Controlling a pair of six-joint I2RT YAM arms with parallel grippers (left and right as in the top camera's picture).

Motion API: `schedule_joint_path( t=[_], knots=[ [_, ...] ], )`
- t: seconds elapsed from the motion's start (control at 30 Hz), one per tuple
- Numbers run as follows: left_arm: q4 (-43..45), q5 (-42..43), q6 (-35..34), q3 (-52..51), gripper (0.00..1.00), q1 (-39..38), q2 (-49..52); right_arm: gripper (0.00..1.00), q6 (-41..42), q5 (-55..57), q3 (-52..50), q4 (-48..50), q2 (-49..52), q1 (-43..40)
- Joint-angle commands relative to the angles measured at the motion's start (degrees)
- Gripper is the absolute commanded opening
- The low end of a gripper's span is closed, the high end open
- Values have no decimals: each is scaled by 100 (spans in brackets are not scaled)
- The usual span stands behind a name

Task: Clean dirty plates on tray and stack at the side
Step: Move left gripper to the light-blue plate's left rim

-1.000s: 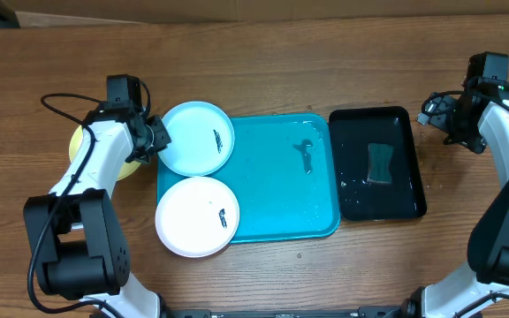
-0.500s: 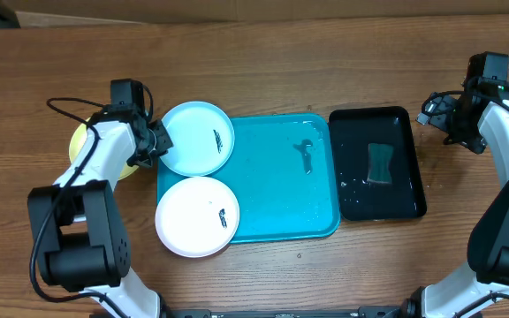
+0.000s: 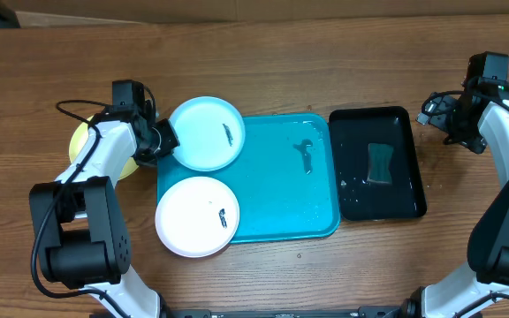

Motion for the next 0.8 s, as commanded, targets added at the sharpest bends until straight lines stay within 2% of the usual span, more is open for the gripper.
schedule_joint_path(
  t=[0.0,0.1,0.23,0.63,0.77],
  knots=[
    [13,1377,195,68,4,-13,90,100,26,-9,105,35,-85,-4],
    [-39,1733,188,68,4,-116,90,100,26,-9,105,35,-85,-7],
    [-157,1606,149,66,4,-404,90,100,28,-9,105,35,-85,-7],
    [-278,216,-573,68,4,-1565,90,100,26,-9,105,35,-85,-4],
    [-286,-227,-675,66,4,-1668,90,100,26,-9,105,35,-85,-4]
  ],
)
